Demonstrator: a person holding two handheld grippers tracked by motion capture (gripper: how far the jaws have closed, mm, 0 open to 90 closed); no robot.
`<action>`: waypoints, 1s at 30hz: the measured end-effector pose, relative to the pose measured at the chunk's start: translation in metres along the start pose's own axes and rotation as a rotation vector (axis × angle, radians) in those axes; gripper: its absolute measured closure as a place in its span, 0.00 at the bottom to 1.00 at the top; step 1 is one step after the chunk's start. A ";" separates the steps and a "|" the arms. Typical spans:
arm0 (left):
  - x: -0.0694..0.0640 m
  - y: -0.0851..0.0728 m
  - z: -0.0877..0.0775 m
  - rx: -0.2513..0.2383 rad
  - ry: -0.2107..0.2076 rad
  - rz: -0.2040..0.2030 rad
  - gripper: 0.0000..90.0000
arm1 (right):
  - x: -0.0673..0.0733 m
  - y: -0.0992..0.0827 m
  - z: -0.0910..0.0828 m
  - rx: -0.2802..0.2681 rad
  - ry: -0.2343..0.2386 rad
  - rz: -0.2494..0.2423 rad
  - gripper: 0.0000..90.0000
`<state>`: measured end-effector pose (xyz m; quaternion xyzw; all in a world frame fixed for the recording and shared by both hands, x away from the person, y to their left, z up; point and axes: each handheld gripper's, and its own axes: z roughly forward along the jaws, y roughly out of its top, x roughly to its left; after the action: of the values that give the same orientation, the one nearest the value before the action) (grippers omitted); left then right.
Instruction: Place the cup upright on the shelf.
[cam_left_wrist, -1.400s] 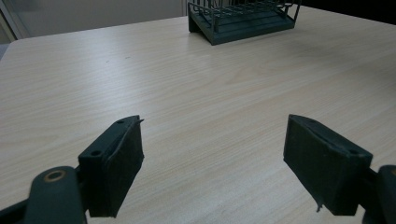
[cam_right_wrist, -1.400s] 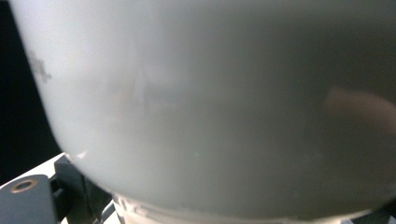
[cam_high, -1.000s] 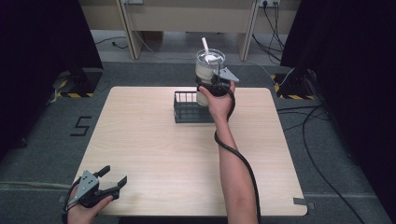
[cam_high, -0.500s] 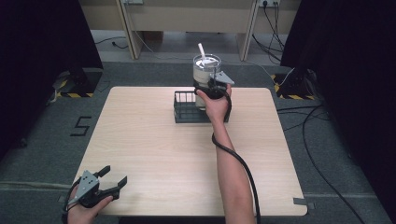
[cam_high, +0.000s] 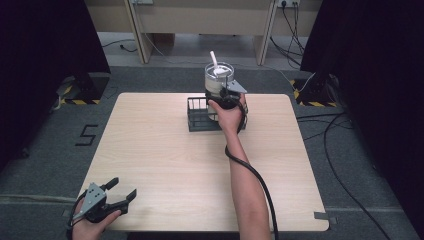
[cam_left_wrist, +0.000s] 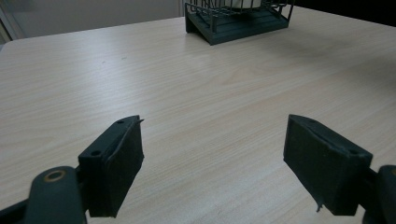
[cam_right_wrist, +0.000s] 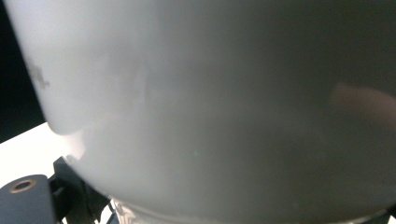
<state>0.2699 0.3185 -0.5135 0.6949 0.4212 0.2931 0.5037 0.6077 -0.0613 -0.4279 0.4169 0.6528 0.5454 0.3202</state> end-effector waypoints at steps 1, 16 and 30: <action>0.000 0.000 0.000 0.000 0.000 0.000 0.21 | 0.000 0.000 0.000 0.000 0.000 0.000 0.10; -0.002 0.000 0.000 -0.003 -0.008 0.009 0.21 | 0.002 -0.003 -0.005 -0.052 0.011 -0.007 0.01; -0.003 0.001 0.000 -0.004 -0.012 0.015 0.21 | 0.006 -0.005 -0.018 -0.031 -0.018 0.008 0.06</action>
<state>0.2688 0.3154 -0.5128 0.6988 0.4125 0.2936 0.5053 0.5881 -0.0642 -0.4286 0.4195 0.6397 0.5530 0.3302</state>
